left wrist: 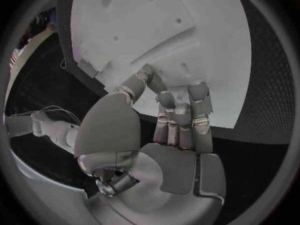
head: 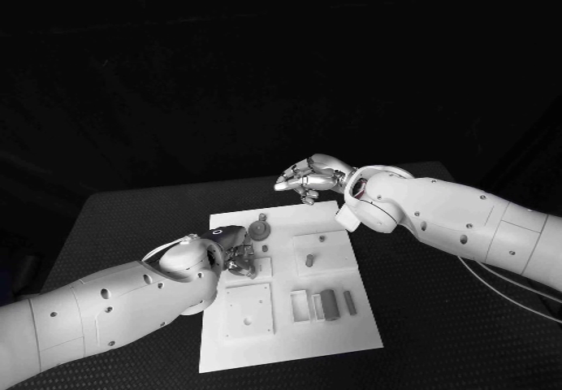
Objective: Assemble the parts on the task board
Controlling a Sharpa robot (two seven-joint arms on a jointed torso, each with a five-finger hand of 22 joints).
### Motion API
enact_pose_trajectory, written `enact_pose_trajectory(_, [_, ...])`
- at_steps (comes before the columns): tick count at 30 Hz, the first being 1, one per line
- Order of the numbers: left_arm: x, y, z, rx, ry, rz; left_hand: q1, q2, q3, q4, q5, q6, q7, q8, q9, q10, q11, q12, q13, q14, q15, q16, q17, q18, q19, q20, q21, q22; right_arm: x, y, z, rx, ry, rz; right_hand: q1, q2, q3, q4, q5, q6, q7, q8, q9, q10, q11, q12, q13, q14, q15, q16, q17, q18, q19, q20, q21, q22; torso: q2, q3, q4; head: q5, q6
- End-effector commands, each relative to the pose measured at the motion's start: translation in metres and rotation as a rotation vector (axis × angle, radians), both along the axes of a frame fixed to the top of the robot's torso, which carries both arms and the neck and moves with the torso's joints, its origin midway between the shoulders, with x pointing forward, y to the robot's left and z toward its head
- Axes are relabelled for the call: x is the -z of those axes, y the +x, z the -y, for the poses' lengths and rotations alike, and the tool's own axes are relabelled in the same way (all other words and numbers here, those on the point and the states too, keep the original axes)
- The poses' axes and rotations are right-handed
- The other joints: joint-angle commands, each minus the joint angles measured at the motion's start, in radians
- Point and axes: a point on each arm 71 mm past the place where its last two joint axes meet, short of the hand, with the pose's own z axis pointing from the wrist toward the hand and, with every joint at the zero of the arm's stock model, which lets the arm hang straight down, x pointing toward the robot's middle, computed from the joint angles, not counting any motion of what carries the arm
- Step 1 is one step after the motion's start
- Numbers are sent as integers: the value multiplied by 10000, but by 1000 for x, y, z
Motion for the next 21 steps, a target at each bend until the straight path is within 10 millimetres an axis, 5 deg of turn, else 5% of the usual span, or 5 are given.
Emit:
enact_pose_trajectory(1, [1, -1, 3, 159, -18, -99, -53, -24, 17, 57, 52, -45, 54, 35, 16, 12, 15, -43, -8, 135, -80, -51, 9, 412, 14, -39, -41, 184, 0, -1, -1, -110, -36, 23, -54, 0, -26, 1, 19, 2, 67, 7, 12, -2, -49, 37, -17, -86, 2, 51, -13, 313, -1, -58, -62, 126, 3, -2, 8, -7, 6])
enact_pose_trajectory(21, [1, -2, 6, 231, -91, -117, -80, -86, -22, 69, 51, -499, 171, -49, 22, -17, 121, -49, -3, 124, 15, -70, 17, 416, 3, -11, -76, 184, 0, -1, -1, -117, -32, 24, -53, -5, -25, -2, 19, -2, 68, 4, 13, -4, -48, 41, -24, -87, 3, 51, -16, 313, -1, -58, -64, 127, 0, -5, 7, -23, 10])
